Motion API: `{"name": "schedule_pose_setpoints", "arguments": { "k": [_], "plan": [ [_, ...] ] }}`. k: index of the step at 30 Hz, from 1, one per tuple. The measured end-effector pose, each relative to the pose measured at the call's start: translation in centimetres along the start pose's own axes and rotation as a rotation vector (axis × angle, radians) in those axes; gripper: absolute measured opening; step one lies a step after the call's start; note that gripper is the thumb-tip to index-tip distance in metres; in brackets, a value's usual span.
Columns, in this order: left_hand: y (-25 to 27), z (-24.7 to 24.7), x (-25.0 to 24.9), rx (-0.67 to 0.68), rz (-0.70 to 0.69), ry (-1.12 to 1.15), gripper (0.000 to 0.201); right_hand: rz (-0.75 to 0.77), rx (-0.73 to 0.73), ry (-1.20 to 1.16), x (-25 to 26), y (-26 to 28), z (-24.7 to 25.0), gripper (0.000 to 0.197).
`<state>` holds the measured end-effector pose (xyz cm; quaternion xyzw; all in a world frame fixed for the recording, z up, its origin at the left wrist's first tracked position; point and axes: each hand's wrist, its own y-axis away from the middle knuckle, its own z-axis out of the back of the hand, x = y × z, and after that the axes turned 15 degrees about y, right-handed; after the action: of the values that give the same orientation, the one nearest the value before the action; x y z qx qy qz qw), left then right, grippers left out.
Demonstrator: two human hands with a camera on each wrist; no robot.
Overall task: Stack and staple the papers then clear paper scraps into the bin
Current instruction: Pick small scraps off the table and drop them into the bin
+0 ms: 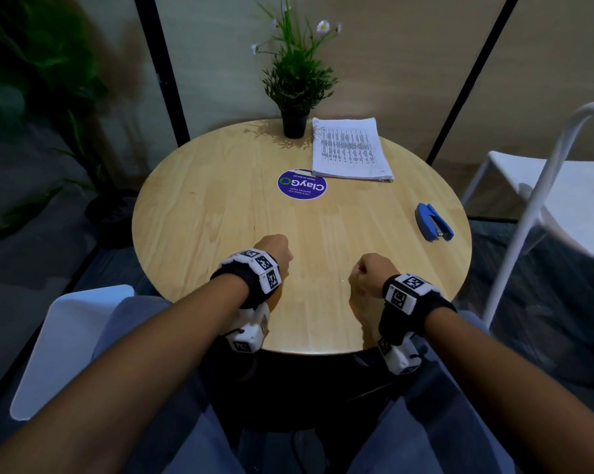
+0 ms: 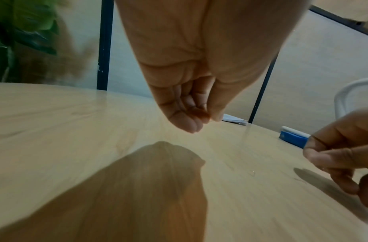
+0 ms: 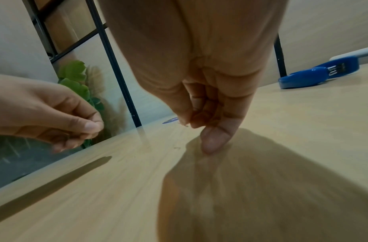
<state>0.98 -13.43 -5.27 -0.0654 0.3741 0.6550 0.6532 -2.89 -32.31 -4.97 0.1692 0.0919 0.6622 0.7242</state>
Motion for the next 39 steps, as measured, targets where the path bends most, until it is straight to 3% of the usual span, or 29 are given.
{"name": "schedule_pose_setpoints", "arguments": {
  "k": [4, 8, 12, 20, 29, 33, 39],
  "plan": [
    [1.1, -1.1, -0.4, -0.049, -0.061, -0.015, 0.023, 0.005, 0.007, -0.023, 0.2, 0.2, 0.0, 0.029],
    [1.4, -2.9, -1.4, -0.088, -0.098, 0.009, 0.020, 0.008, -0.008, -0.008, 0.1, 0.3, 0.3, 0.011],
    [0.9, -3.5, -1.8, -0.100, -0.130, 0.031, 0.006, -0.012, -0.018, 0.053, -0.2, -0.1, -0.2, 0.026],
    [0.1, -3.9, -1.6, -0.056, -0.119, 0.061, 0.008, 0.070, 0.032, 0.196, 1.1, -1.4, -0.8, 0.025],
    [0.1, -4.8, -1.4, -0.087, -0.043, 0.091, 0.022, 0.110, 0.040, 0.389, 2.3, -1.1, -0.4, 0.006],
    [0.1, -4.9, -2.0, -0.085, -0.030, 0.096, 0.014, 0.155, 0.034, 0.440, 2.6, -1.1, -0.6, 0.027],
    [0.7, -5.2, -2.8, -0.093, -0.056, -0.040, 0.015, 0.137, 0.026, 0.450, 3.1, -0.5, -0.8, 0.029]
  ]
}}
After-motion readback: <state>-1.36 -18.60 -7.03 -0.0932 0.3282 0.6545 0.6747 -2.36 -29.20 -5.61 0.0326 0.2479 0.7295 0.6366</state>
